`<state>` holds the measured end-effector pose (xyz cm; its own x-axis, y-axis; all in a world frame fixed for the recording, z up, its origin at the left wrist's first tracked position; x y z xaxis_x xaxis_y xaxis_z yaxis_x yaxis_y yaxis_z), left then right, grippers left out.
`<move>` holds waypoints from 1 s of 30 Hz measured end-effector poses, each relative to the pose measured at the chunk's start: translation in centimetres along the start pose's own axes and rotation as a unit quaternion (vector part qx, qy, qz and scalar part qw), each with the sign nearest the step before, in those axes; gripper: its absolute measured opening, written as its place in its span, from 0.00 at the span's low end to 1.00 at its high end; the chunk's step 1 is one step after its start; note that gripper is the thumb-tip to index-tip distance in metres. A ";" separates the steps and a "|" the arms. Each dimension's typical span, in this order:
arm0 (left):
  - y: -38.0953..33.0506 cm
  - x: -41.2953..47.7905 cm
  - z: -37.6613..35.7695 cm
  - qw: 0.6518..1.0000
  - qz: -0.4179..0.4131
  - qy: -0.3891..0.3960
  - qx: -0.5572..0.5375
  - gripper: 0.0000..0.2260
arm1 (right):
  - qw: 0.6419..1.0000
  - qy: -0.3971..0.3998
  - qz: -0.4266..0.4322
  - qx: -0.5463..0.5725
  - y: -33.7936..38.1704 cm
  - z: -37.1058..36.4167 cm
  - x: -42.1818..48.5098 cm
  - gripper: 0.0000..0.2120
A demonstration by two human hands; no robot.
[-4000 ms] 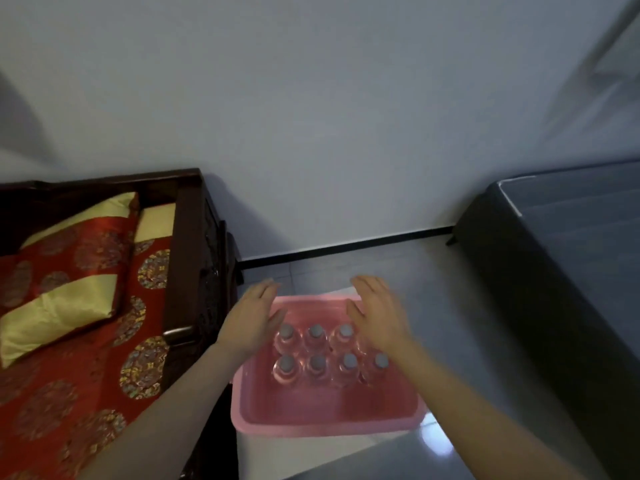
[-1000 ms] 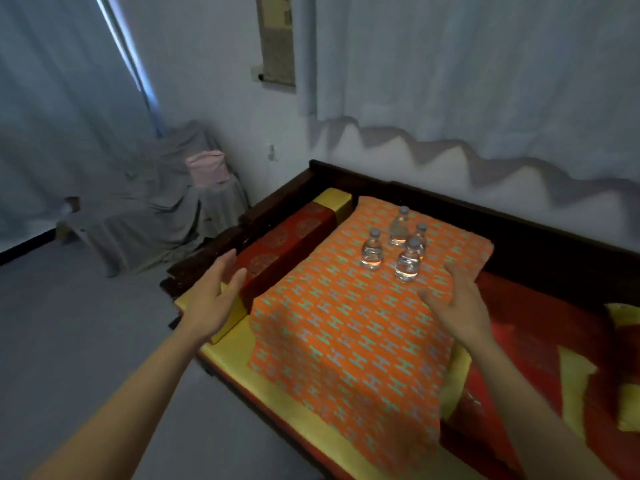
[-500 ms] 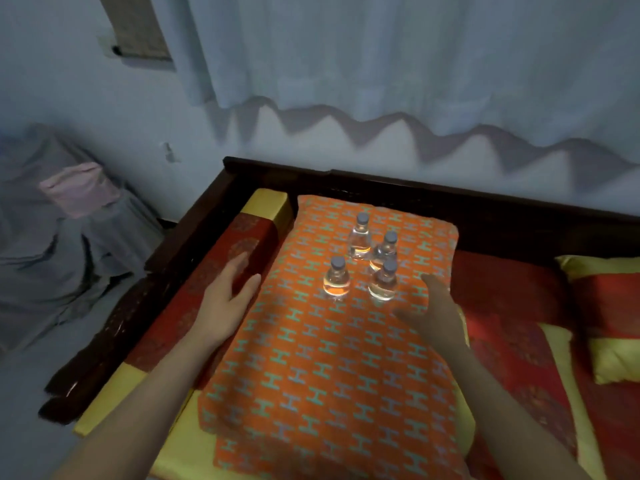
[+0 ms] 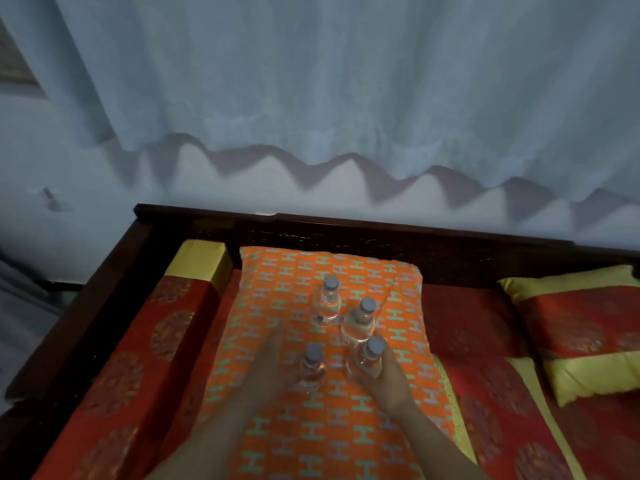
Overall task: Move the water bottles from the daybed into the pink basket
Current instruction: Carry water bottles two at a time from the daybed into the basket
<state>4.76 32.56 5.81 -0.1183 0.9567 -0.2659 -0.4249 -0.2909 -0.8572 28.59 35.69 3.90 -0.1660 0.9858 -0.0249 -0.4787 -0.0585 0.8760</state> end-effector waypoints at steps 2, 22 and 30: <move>0.4 1.5 -1.1 1.000 -0.006 0.031 0.002 0.46 | 1.000 -0.023 -0.006 -0.008 -0.5 0.0 0.5 0.23; 1.1 1.1 -3.3 0.998 -0.014 0.041 0.036 0.22 | 0.996 -0.083 -0.001 -0.036 -1.2 1.5 0.0 0.27; -1.8 -1.2 1.6 0.997 -0.035 -0.065 0.020 0.21 | 0.994 -0.106 -0.003 -0.008 -0.2 5.6 -3.3 0.20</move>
<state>4.23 31.97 8.37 -0.2012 0.9687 -0.1451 -0.4704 -0.2255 -0.8531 34.07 33.29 6.56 0.0210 0.9971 0.0732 -0.4933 -0.0533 0.8682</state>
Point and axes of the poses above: each hand's wrist, its own x-axis towards the middle knuckle, its own z-axis out of the back of the hand, y = z × x, the point moved 10 cm from there along x, towards the middle knuckle, and after that the axes turned 6 degrees about z, right-handed, at the moved point
